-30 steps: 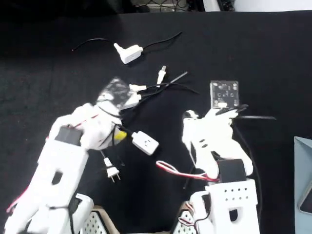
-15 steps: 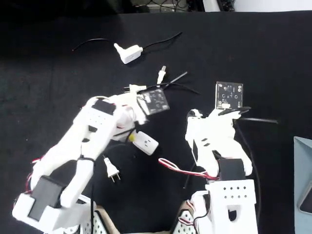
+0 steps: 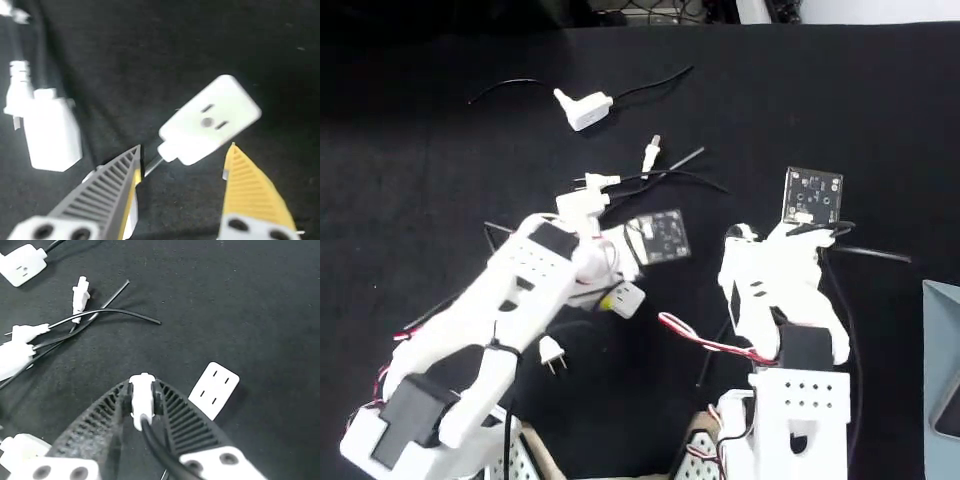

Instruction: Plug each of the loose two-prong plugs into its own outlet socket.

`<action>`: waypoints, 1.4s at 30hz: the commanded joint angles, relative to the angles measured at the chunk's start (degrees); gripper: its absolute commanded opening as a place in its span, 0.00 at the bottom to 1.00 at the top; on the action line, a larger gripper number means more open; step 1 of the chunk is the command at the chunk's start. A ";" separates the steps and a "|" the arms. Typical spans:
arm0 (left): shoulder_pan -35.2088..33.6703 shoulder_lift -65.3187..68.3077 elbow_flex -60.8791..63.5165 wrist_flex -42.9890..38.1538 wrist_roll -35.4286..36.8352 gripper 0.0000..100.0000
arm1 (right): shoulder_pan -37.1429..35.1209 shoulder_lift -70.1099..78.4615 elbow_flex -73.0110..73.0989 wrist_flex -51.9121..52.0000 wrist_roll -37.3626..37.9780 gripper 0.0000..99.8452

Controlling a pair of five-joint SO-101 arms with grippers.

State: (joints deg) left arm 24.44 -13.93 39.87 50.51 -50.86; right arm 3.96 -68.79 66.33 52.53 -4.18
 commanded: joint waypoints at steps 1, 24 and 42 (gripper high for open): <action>2.15 -2.11 1.71 -5.01 1.93 0.26 | 0.62 -0.92 -1.19 -0.97 0.44 0.01; 2.77 10.55 -1.98 -18.81 8.79 0.04 | 0.62 -0.92 -0.84 -0.88 0.70 0.01; -0.40 -22.59 12.97 2.90 18.81 0.10 | 0.62 -0.92 -0.84 -0.88 0.70 0.01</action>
State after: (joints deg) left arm 26.81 -30.81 52.18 53.67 -34.95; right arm 4.04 -68.79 66.33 52.53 -4.18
